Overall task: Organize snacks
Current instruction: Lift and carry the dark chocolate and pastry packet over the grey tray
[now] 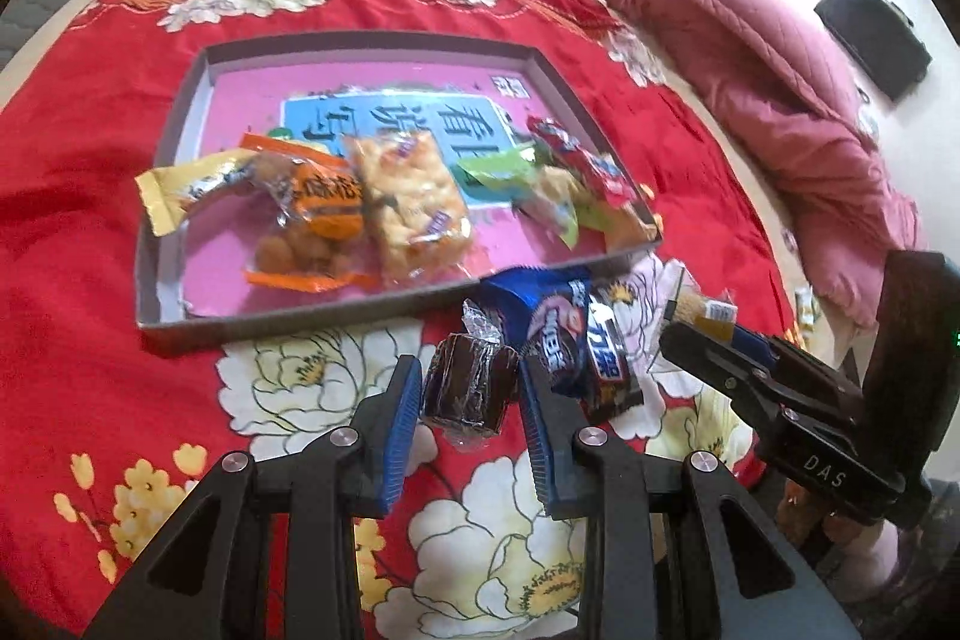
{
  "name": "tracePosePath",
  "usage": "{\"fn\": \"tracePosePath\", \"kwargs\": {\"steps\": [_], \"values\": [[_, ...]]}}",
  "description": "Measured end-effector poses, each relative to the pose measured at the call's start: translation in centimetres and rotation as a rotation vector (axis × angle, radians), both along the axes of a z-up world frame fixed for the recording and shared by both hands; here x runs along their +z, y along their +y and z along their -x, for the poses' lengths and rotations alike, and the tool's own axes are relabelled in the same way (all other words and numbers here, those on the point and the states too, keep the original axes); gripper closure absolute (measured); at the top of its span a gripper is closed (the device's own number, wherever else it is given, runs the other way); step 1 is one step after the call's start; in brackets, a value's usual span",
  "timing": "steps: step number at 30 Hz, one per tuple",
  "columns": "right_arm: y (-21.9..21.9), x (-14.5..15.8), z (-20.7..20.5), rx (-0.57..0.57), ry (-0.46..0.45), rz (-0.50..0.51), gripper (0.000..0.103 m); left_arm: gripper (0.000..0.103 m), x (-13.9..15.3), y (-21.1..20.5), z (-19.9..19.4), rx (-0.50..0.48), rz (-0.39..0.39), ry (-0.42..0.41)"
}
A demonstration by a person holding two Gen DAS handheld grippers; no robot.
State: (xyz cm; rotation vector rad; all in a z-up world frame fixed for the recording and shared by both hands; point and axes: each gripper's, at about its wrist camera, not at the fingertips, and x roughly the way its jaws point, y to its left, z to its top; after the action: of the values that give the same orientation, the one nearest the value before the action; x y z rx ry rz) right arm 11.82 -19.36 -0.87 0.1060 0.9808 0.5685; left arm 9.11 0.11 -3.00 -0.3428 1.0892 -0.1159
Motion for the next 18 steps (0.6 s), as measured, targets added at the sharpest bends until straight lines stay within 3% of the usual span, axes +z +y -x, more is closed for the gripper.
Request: {"fn": "tracePosePath", "kwargs": {"steps": [18], "values": [[0.9, 1.1, -2.0, 0.024, -0.086, -0.017, 0.060, 0.069, 1.4, 2.5, -1.6, 0.097, -0.038, -0.055]]}}
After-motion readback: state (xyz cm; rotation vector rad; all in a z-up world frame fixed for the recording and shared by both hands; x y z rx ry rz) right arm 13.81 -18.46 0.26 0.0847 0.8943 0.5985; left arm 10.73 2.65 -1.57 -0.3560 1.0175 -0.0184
